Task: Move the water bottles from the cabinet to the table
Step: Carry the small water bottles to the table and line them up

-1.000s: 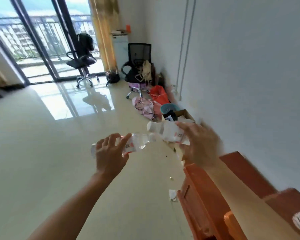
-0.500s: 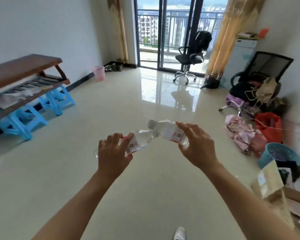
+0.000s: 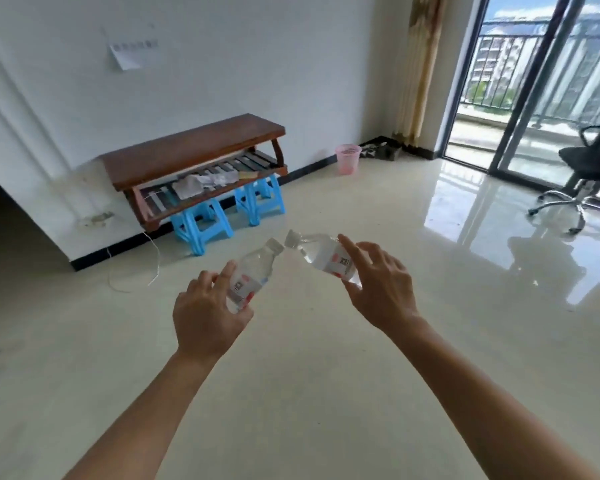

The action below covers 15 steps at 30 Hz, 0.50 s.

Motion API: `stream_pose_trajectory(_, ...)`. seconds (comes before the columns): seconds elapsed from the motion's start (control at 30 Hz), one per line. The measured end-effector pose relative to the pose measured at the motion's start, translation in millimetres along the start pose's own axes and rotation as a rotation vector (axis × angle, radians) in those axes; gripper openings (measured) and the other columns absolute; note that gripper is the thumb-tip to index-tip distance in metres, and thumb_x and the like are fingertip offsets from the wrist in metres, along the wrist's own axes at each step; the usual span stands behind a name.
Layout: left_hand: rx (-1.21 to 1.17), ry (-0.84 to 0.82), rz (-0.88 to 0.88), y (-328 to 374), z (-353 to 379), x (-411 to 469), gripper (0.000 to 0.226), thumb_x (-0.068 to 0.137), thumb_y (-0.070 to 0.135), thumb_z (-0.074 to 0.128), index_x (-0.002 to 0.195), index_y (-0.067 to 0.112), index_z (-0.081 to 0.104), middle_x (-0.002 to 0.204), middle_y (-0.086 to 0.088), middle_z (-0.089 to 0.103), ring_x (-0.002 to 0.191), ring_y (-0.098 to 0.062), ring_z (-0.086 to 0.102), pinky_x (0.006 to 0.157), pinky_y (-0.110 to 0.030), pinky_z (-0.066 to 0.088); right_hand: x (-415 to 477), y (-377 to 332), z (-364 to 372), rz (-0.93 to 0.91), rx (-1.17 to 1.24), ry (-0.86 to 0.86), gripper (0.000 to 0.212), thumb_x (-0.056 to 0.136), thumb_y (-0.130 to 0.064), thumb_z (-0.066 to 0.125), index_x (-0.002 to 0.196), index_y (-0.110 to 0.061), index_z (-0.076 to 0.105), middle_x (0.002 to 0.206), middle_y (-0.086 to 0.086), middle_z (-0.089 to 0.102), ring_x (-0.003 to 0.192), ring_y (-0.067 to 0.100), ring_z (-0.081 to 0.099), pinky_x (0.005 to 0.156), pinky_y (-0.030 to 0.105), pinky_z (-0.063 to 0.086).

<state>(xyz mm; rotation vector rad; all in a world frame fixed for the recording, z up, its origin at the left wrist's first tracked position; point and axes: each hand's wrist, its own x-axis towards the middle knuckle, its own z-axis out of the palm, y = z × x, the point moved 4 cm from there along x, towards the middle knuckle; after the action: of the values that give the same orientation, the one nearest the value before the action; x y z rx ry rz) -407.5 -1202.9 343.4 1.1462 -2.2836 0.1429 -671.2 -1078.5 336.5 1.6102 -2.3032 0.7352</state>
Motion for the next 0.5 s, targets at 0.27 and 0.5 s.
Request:
stream_pose_trajectory(0.27,0.052,0.084,-0.227,-90.8,63.4,78.4,0.068,0.07,0.051,0.059,0.13,0.019,0.059,0.096,-0.007,0.06,0.077,-0.03,0.061,0.06,-0.037,0.049,149.8,-42.0,105.3,-0.159,0.016,0.035,0.09,0.074,-0.029,0.09,0.152,-0.026,0.044,0.119,0.012,0.064,0.096,0.035,0.067,0.078,0.048,0.055)
stream_pose_trajectory(0.5,0.025,0.144,-0.384,-205.1,134.7,211.8,0.07,0.07,0.047,0.069,0.132,0.015,0.059,0.099,-0.008,0.063,0.081,-0.028,0.062,0.062,-0.036,0.049,324.5,-84.0,218.6,-0.258,-0.015,-0.079,0.084,0.082,-0.028,0.082,0.152,-0.032,0.035,0.127,0.011,0.057,0.107,0.034,0.06,0.099,0.057,0.047)
